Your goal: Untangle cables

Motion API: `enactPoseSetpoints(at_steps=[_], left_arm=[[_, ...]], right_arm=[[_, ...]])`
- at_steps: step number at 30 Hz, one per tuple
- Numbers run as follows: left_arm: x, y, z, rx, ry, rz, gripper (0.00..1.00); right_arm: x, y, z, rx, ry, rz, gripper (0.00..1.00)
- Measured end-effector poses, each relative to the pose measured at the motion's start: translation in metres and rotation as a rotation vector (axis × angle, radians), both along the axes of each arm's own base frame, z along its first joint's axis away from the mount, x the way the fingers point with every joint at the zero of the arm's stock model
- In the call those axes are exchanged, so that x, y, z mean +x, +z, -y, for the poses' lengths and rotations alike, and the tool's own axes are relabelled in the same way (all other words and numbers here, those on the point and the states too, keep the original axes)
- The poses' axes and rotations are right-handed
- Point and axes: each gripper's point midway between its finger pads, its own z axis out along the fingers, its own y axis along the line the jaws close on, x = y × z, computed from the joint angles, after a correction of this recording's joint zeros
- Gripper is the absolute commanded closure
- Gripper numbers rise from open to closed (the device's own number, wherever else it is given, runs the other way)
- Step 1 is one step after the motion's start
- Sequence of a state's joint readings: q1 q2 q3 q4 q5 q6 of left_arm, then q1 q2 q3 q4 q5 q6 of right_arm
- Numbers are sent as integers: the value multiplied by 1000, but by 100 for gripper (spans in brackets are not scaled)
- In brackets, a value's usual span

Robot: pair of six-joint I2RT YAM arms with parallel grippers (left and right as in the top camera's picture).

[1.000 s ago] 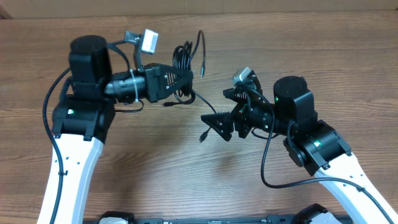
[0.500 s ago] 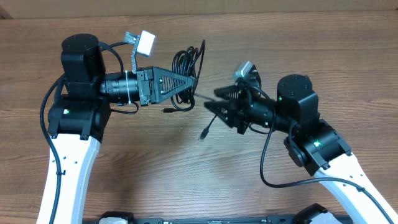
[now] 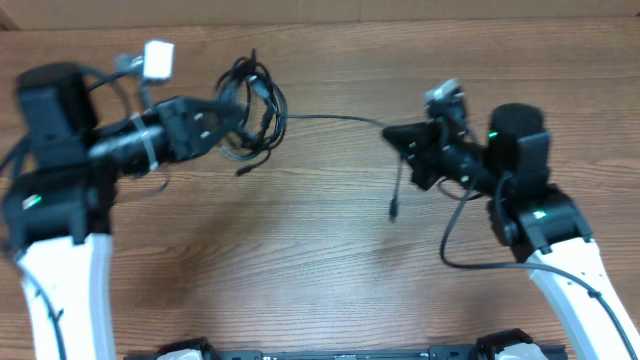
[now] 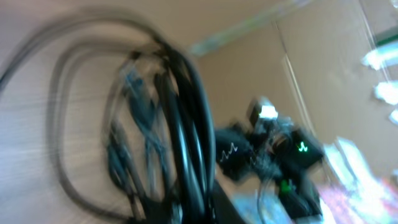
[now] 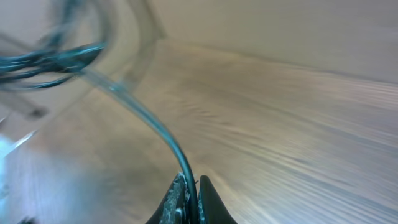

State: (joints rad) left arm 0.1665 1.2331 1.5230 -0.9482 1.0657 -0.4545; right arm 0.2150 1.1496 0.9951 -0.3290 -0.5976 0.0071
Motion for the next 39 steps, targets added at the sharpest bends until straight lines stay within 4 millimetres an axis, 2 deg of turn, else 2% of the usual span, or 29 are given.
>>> enactPoseSetpoints(at_steps=[4, 6, 7, 9, 15, 17, 19, 20, 21, 22, 24, 25, 27, 29, 30, 32, 34, 36, 39], left_arm=[[-24, 9, -17, 160, 96, 28, 92], [-29, 14, -21, 215, 115, 64, 86], [-30, 15, -22, 236, 122, 76, 82], [-30, 13, -27, 275, 139, 80, 82], [-30, 3, -44, 371, 209, 44, 81], [-29, 3, -46, 386, 219, 49, 80], [-27, 2, -48, 396, 222, 48, 76], [-27, 1, -48, 400, 223, 47, 70], [-25, 0, -49, 407, 220, 48, 64], [-24, -1, -49, 412, 218, 49, 59], [-22, -3, -50, 416, 217, 45, 47], [-21, -4, -50, 417, 216, 41, 38], [-20, -4, -51, 426, 212, 46, 32], [-20, -5, -51, 433, 207, 52, 32], [-21, -5, -51, 435, 206, 53, 32], [-22, -6, -51, 446, 195, 56, 32], [-23, -8, -51, 455, 186, 57, 32], [-24, -9, -50, 462, 178, 59, 32], [-25, -9, -50, 464, 175, 58, 32]], right_arm=[[13, 3, 25, 2, -69, 19, 96], [16, 5, 28, -3, -85, 33, 96], [17, 5, 29, -7, -94, 36, 96], [22, 3, 37, -21, -134, 34, 96], [40, -5, 91, -27, -283, 3, 96], [43, -10, 96, -15, -283, -16, 95], [42, -10, 90, 5, -249, -23, 70], [40, -9, 84, 12, -223, -20, 35], [37, -8, 77, 21, -197, -21, 5], [34, -7, 68, 25, -164, -21, 0], [24, -9, 45, 33, -89, -42, 0], [17, -11, 32, 33, -51, -55, 0], [8, -18, 14, 19, -11, -85, 0], [6, -29, 10, -18, -47, -126, 0], [10, -36, 15, -37, -107, -154, 0], [26, -52, 40, -69, -293, -219, 0], [45, -70, 80, -74, -512, -287, 0], [64, -87, 129, -49, -727, -345, 0], [89, -100, 190, 25, -922, -354, 0]])
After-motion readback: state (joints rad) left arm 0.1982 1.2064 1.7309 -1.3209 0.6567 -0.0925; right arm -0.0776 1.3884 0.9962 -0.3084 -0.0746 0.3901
